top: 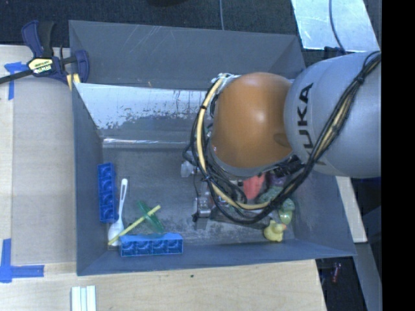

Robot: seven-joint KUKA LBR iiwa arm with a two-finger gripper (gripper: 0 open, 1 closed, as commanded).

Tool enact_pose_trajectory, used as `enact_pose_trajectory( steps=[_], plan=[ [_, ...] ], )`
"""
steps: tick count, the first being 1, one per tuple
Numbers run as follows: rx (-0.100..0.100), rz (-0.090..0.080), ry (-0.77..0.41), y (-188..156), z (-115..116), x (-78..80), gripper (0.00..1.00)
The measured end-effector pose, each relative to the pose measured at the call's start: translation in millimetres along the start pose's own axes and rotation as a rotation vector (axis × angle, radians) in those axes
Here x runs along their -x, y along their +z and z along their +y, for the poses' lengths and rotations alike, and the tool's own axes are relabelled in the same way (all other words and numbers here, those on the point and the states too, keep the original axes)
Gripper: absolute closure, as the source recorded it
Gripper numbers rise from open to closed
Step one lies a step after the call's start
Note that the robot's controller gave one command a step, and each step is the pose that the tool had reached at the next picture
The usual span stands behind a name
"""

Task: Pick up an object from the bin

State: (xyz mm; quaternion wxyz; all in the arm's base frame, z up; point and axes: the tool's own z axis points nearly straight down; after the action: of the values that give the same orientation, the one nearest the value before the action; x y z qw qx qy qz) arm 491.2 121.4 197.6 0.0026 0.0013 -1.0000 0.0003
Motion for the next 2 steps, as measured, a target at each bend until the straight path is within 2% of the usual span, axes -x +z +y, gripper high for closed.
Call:
enact_pose_trajectory(
  steps=[1, 2],
  plan=[
    [0.001, -0.008, 0.002, -4, -1, 1.9, 0.0],
    [0.0, -0.005, -0.048, 24, -57, 7.0, 0.0]
  ],
)
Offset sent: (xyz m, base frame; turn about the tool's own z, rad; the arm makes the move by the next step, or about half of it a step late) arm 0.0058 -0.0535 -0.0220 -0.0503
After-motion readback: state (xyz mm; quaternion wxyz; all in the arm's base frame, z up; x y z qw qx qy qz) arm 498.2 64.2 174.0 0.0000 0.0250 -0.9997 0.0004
